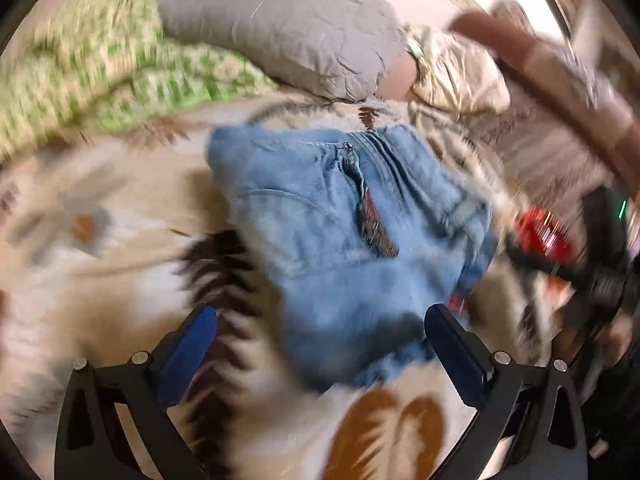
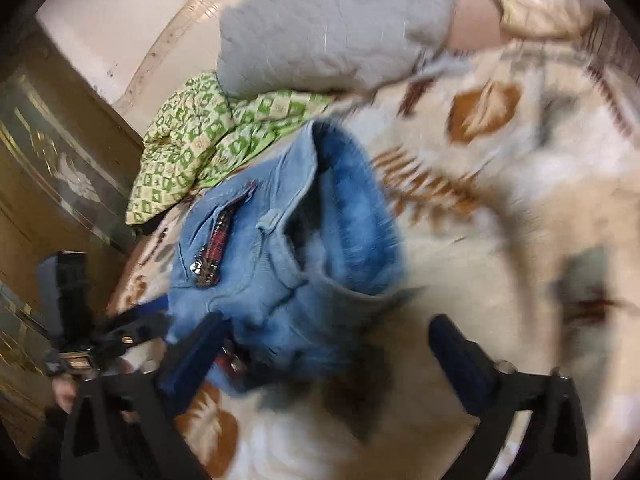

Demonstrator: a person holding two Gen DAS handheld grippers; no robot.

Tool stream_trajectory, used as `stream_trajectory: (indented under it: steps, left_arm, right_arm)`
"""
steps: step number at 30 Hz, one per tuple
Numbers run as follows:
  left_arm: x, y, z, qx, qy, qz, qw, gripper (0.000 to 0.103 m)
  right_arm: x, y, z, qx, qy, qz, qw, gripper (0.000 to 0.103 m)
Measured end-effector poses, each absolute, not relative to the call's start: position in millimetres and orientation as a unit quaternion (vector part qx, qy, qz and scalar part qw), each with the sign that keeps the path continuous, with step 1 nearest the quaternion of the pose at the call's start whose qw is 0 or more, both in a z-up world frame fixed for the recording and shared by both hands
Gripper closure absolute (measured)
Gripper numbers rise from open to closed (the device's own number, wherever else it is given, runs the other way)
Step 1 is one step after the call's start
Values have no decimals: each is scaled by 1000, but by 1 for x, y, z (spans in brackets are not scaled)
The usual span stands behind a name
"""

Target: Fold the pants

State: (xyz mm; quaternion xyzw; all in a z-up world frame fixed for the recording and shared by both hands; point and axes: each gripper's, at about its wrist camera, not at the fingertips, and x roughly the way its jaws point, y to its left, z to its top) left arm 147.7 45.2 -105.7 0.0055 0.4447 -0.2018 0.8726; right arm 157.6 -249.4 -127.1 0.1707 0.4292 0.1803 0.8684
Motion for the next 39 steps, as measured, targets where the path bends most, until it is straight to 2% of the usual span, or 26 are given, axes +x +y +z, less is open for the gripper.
stream_trajectory:
  steps: [5,8,11,12,13,14,15,16,18,20,22,26,28,32,37,38,39]
  left_arm:
    - [116,20,-101,176,408,-198,874,0]
    - [105,5,-98,234,350,-224,879,0]
    - [104,-10,-100,278,329,-224,874,1]
    - [106,-14,-102,293,324,-221,872,8]
    - [109,-17,-105,301,323,-219,870,27]
    - [112,-19,-106,306,326,-213,869,37]
    - [115,-20,-108,301,330,-213,869,41]
    - [116,-21,-108,293,335,-218,869,42]
    - [118,-22,-113,298,342,-216,865,43]
    - [118,-26,-124,314,351,-218,855,51]
    - [119,-28,-127,308,363,-218,852,68]
    - [121,-30,-127,297,382,-217,848,82]
    - [119,-25,-130,301,388,-219,843,92]
    - [125,-5,-144,266,422,-213,840,95]
    - [119,-8,-145,276,412,-205,844,95]
    - [116,-7,-142,278,402,-207,847,95]
    - [113,-3,-139,275,391,-209,853,92]
  right_arm:
    - [147,-245,-101,93,410,197,886,0]
    - [154,-225,-91,34,401,221,888,0]
    - [169,-207,-93,0,413,232,880,0]
    - [174,-201,-95,-12,417,238,877,0]
    - [177,-195,-97,-23,420,242,874,2]
    - [181,-191,-98,-27,417,244,875,8]
    - [183,-189,-99,-29,415,249,874,20]
    - [184,-187,-100,-32,416,253,873,27]
    - [189,-182,-103,-40,423,253,869,50]
    - [194,-177,-109,-48,435,255,862,72]
    - [196,-175,-111,-54,438,251,862,75]
    - [190,-173,-110,-81,427,242,868,79]
    - [188,-180,-111,-84,424,232,871,81]
    - [188,-203,-122,-50,434,223,871,82]
    - [187,-198,-118,-55,421,221,878,82]
    - [186,-197,-114,-54,415,225,880,80]
    - [183,-199,-109,-48,410,234,880,71]
